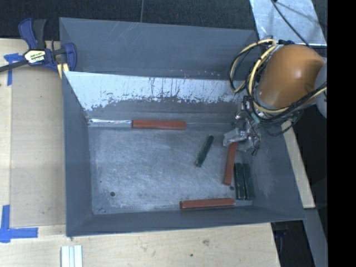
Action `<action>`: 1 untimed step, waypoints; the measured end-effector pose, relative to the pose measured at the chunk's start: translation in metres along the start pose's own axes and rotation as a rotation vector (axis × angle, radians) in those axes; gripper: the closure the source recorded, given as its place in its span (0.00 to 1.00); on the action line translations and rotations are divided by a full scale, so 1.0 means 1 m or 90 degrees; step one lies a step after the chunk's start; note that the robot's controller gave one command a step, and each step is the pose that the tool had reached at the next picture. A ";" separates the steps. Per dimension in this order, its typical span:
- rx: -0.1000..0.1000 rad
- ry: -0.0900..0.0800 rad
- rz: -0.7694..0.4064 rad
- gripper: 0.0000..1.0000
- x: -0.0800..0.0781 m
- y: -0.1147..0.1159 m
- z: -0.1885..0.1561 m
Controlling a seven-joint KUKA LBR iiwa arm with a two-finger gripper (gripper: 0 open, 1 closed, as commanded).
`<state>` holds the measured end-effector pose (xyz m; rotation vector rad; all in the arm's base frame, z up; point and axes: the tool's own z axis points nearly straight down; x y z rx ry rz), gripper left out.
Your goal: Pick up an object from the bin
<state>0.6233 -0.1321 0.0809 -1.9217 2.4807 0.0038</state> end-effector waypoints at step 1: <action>0.006 0.002 -0.154 1.00 0.011 -0.007 -0.165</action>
Offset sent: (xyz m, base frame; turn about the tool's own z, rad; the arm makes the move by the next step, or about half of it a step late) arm 0.0020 -0.0128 0.1604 -0.2436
